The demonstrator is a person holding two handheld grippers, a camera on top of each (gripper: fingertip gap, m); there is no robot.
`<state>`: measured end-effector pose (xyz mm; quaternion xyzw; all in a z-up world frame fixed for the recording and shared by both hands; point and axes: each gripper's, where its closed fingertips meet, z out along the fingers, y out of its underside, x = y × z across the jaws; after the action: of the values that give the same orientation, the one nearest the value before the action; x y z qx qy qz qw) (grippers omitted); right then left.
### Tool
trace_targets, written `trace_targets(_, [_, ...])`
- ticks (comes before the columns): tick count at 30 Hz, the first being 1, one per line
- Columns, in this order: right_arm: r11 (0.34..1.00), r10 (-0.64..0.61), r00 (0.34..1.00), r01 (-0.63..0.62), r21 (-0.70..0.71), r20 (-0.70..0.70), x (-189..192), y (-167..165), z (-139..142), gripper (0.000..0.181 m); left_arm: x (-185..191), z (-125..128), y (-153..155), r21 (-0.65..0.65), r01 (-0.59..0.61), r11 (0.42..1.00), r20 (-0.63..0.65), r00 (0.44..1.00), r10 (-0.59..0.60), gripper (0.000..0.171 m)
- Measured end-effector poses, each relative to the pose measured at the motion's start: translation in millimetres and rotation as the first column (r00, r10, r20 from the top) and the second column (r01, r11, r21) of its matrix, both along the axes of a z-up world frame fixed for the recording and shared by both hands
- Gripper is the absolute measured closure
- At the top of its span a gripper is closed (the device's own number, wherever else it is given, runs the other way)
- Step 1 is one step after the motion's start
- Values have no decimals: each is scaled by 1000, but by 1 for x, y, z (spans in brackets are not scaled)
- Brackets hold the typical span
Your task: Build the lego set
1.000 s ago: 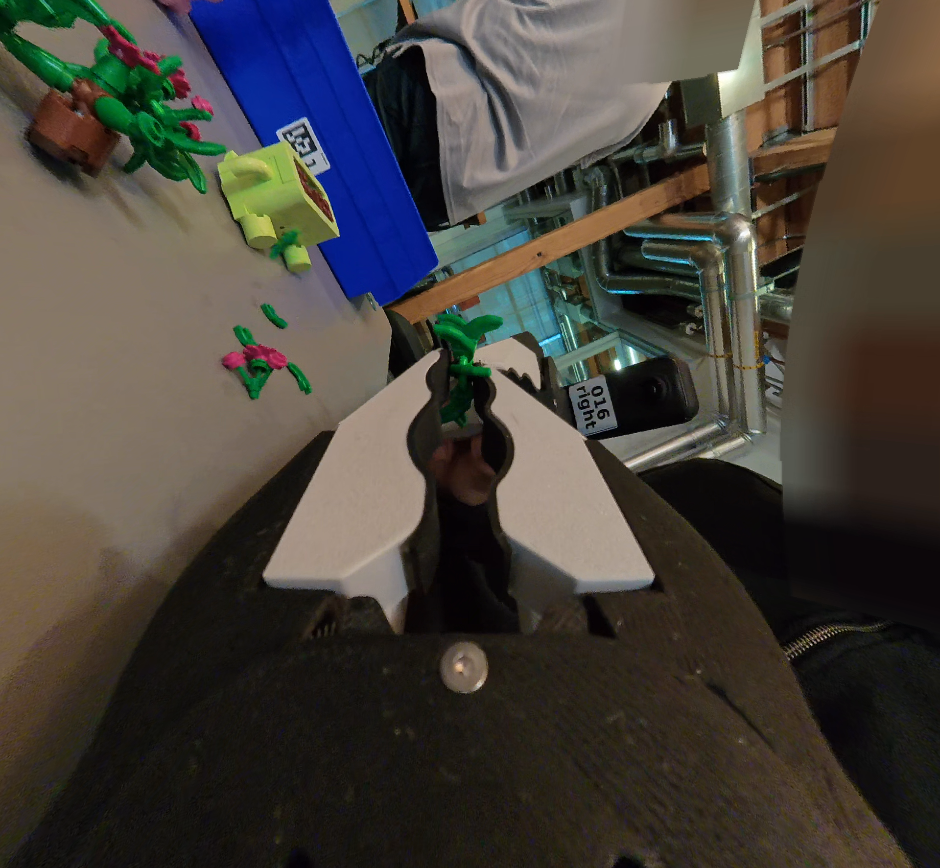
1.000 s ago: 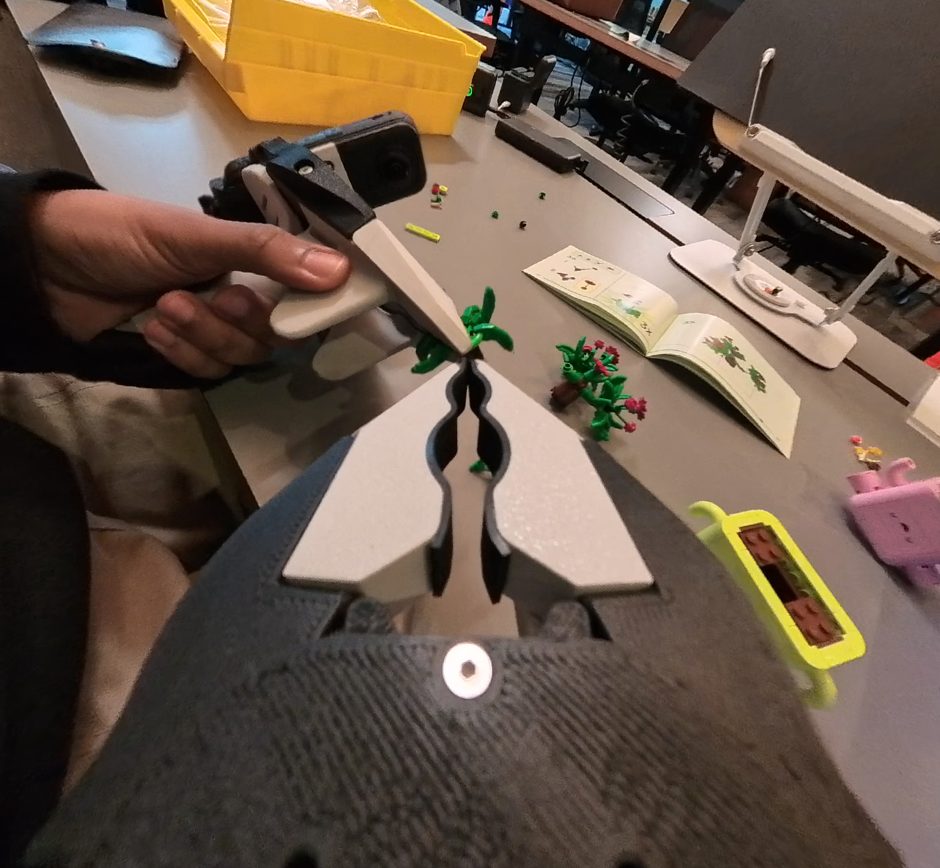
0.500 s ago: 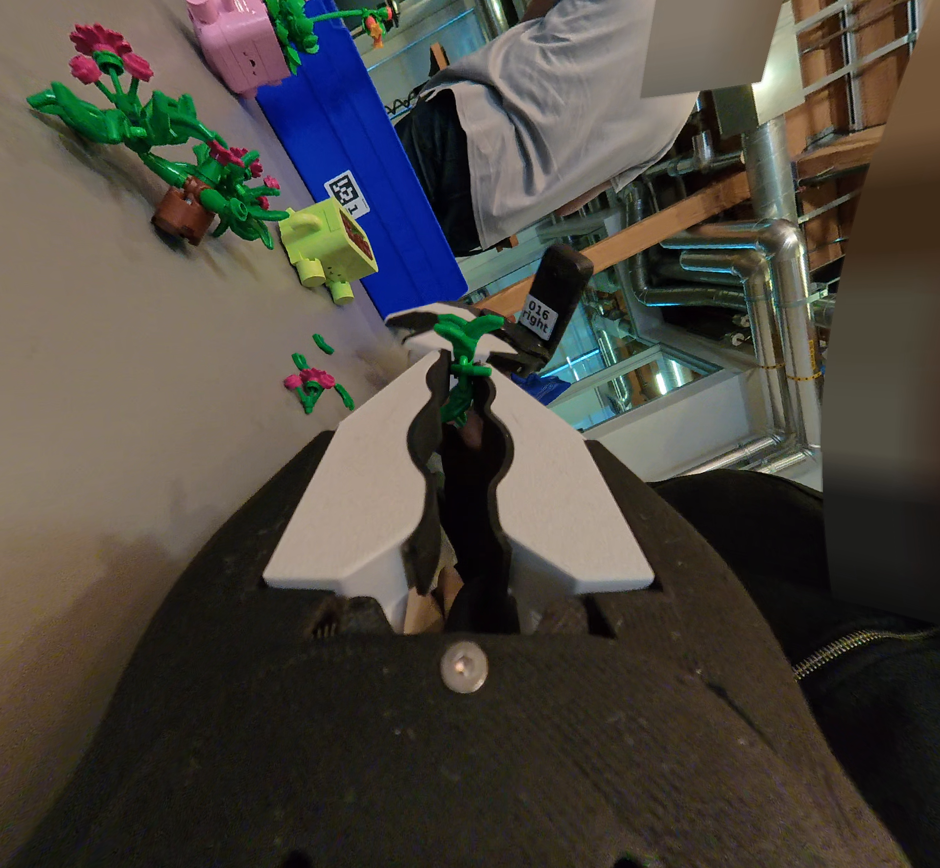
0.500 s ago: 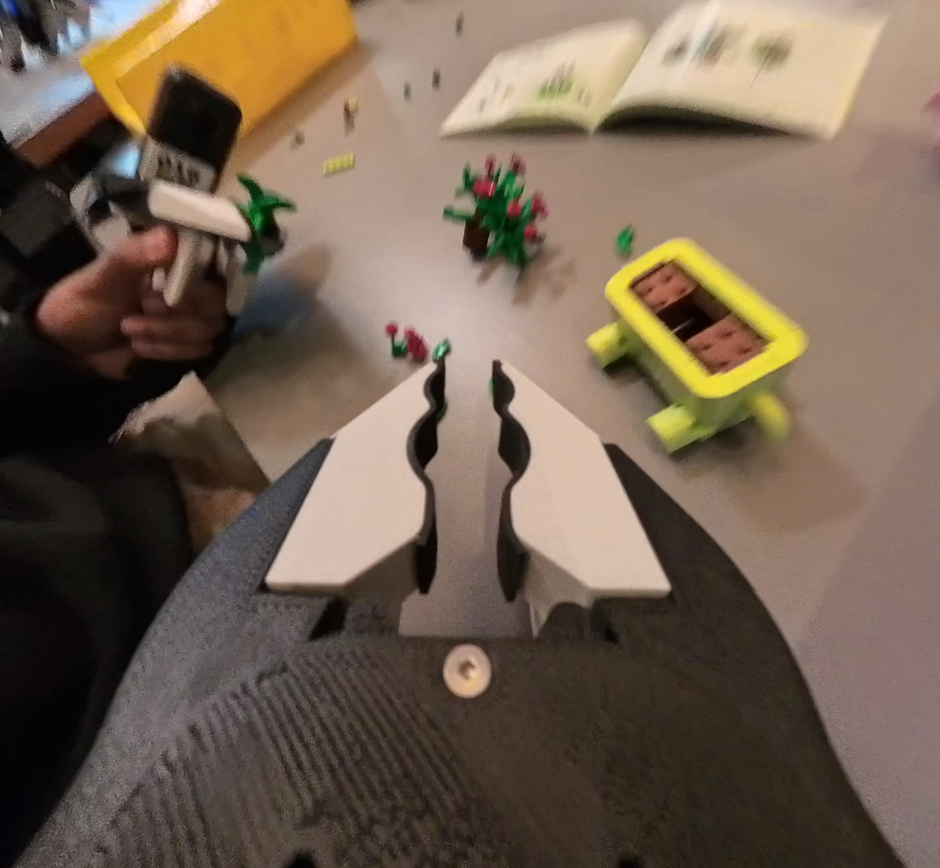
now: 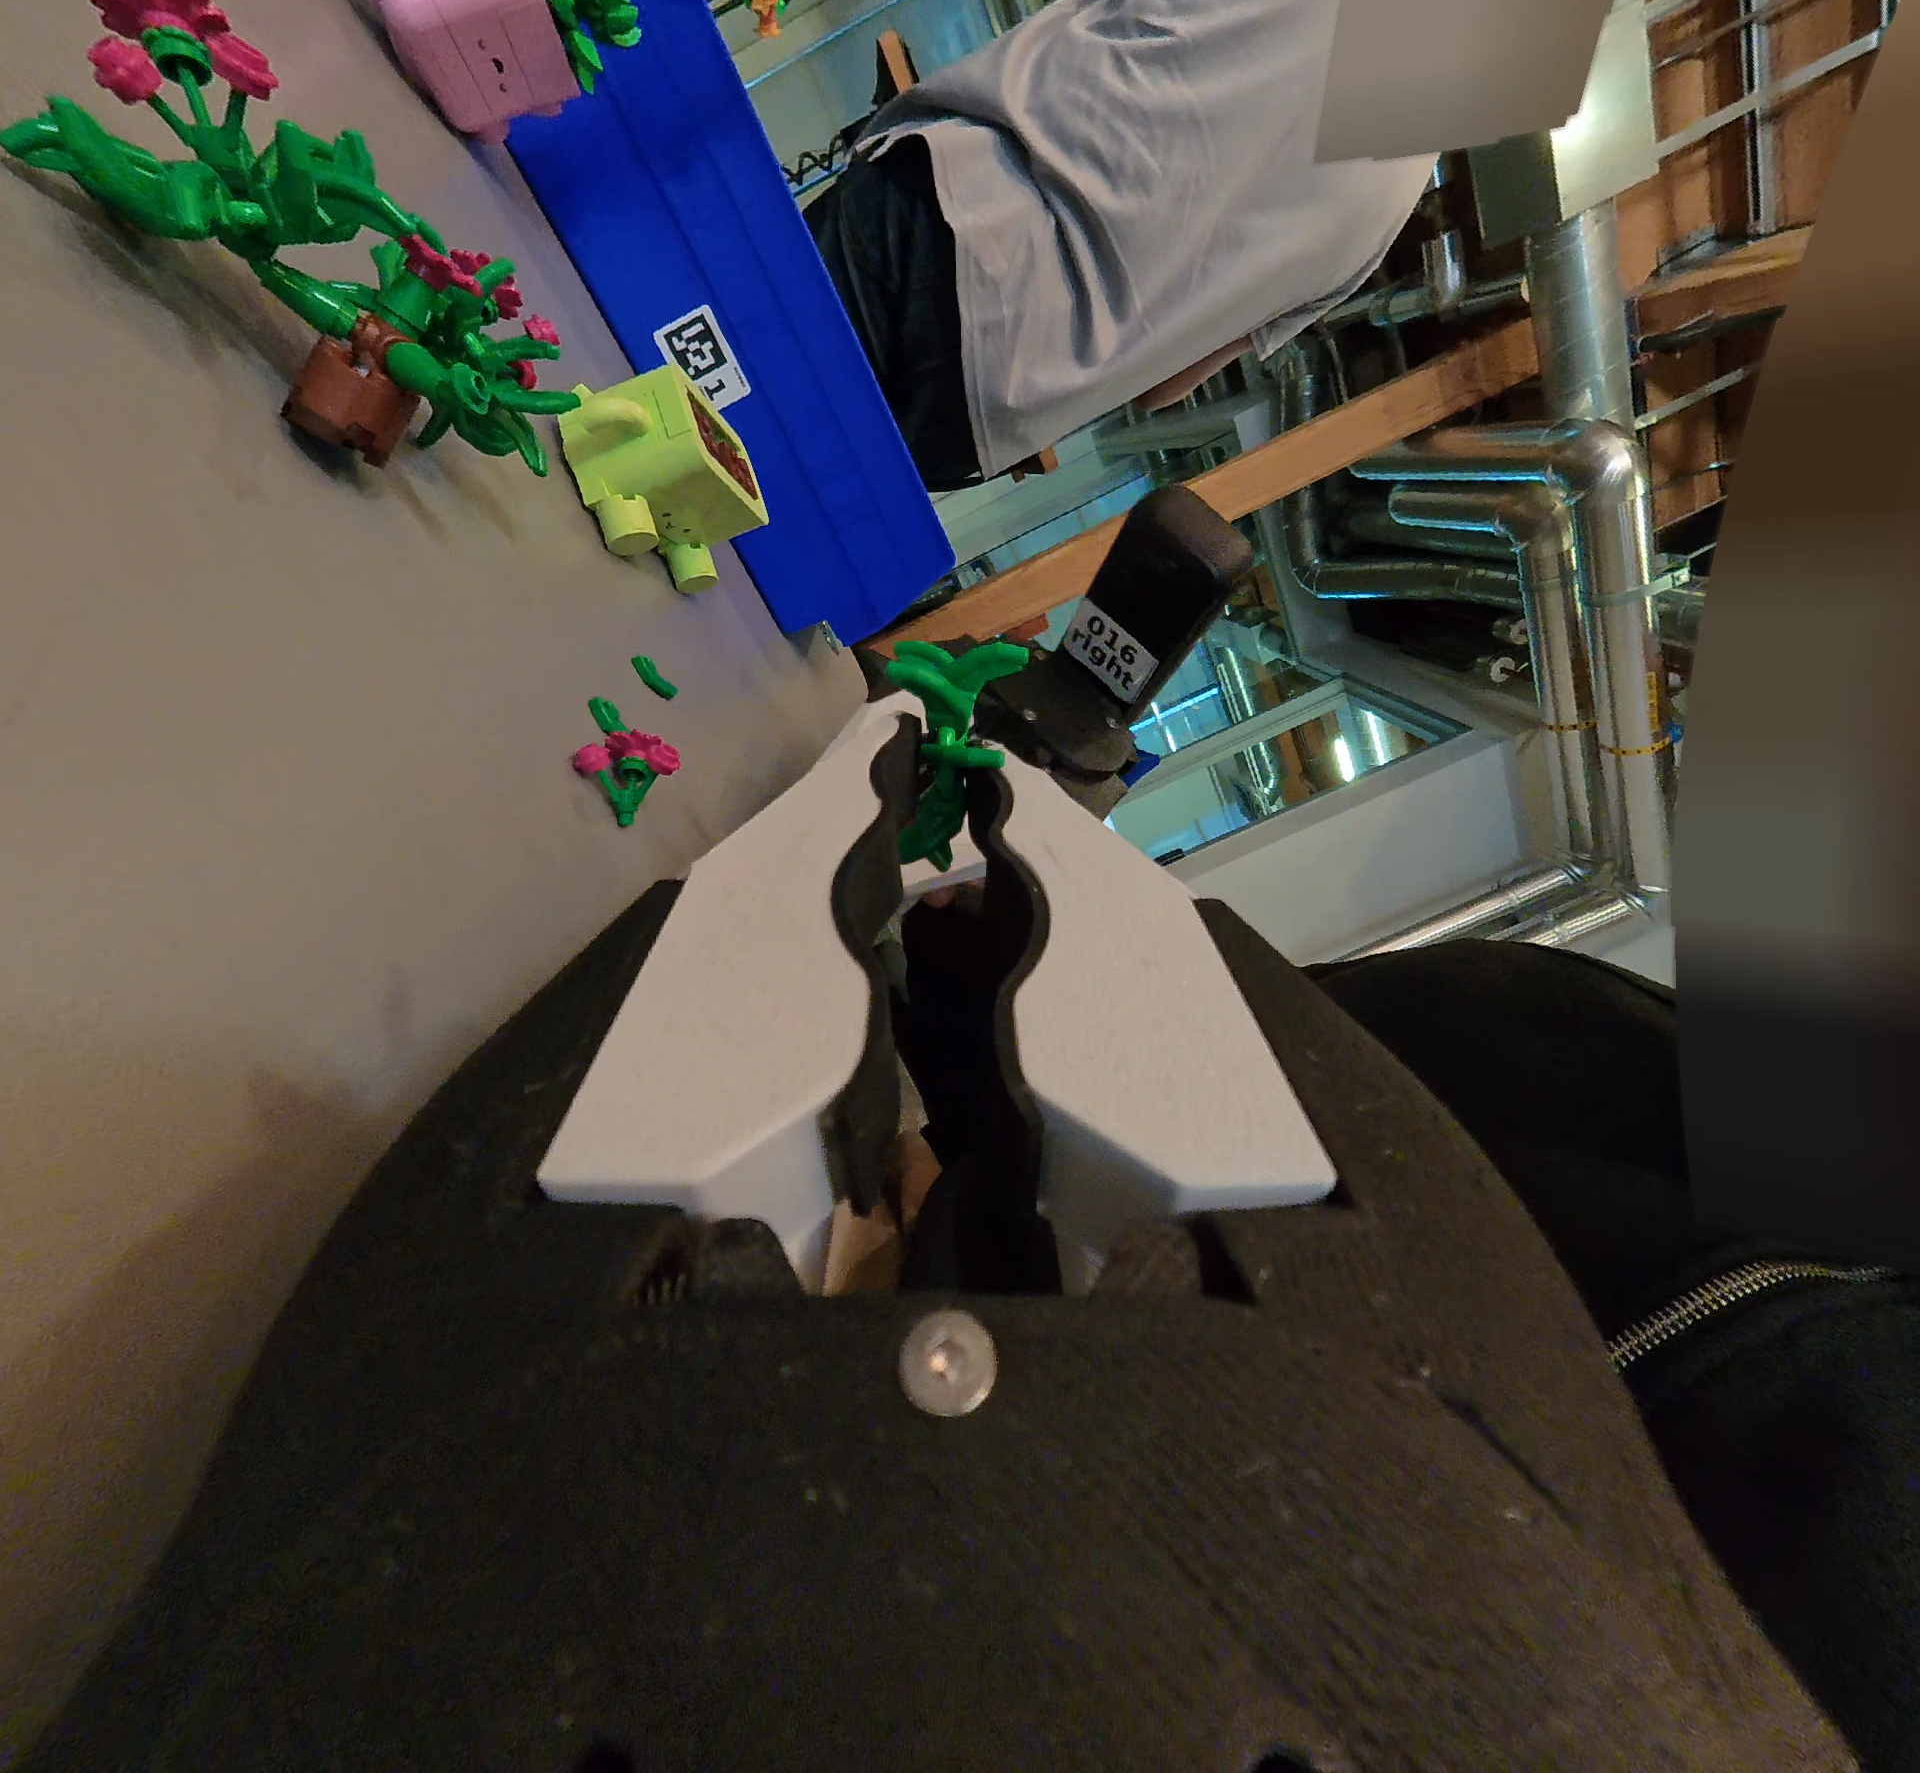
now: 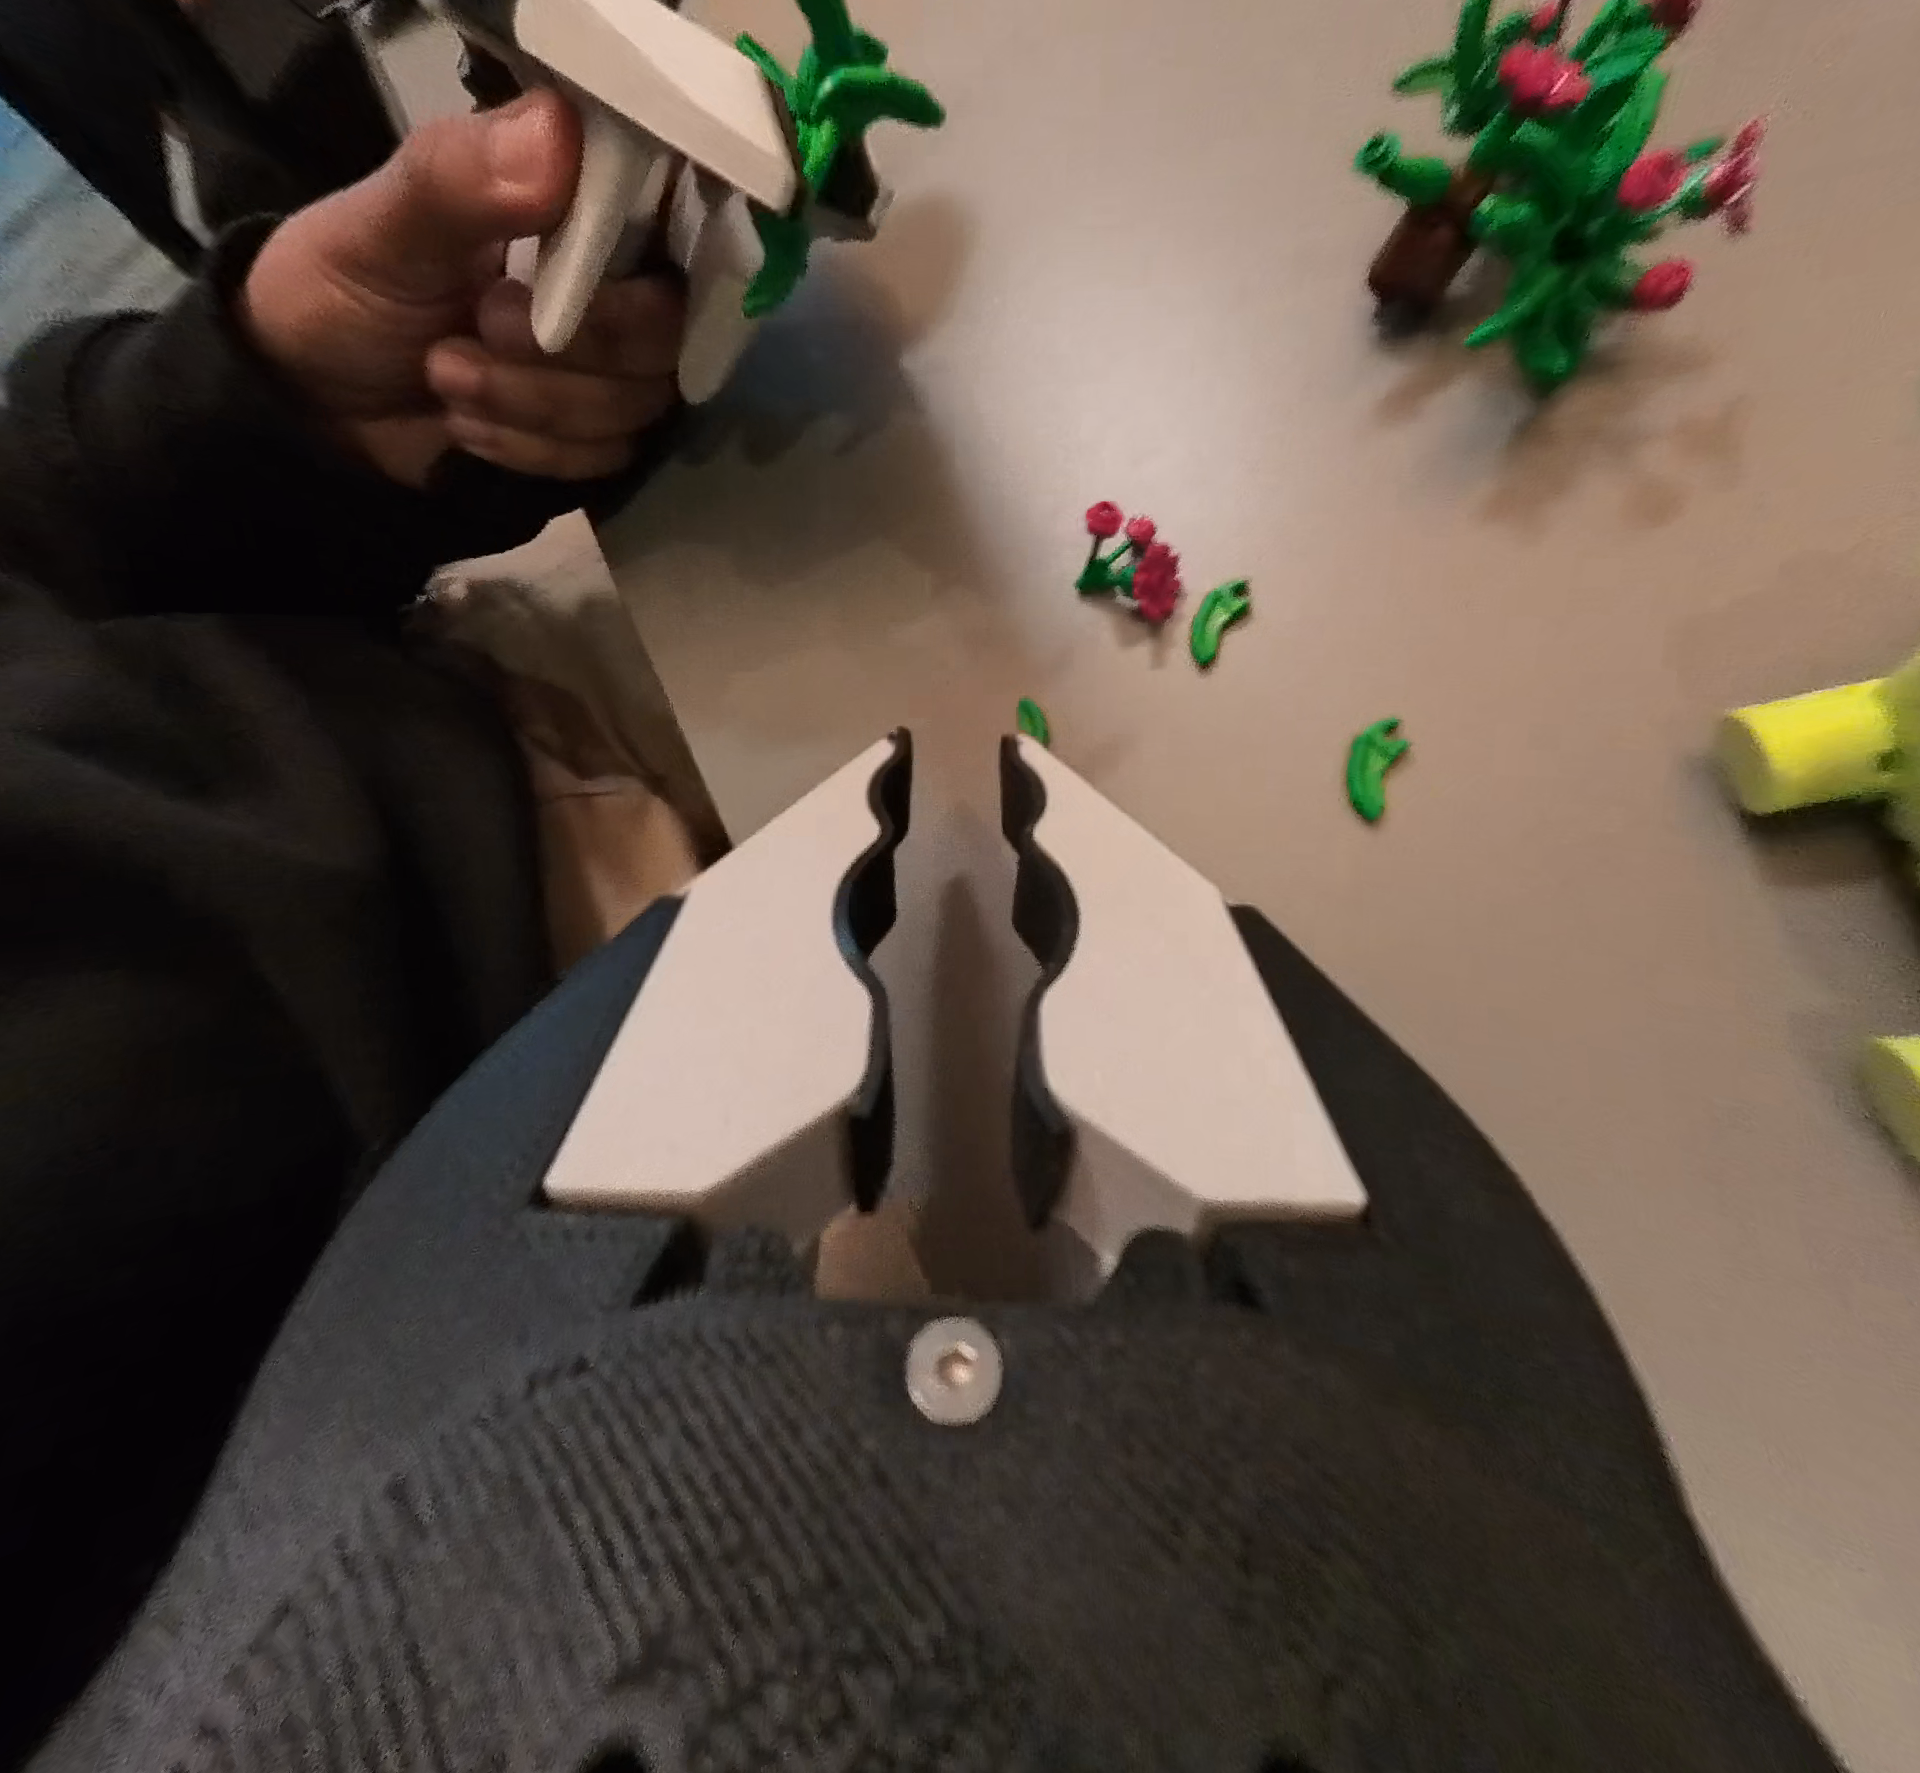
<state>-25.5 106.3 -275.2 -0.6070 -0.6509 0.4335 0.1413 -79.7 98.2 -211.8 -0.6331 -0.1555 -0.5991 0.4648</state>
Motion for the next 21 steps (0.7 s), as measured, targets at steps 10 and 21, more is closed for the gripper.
trace_targets(10, [957,155,988,-147,249,-14,-2,-3,-16,152,1,0,0,6,5,1000,-9,1000,-5,166])
trace_targets(21, [934,237,971,-239,265,42,4,-55,-17,164,-3,5,-6,48,-28,998,-7,1000,28,166])
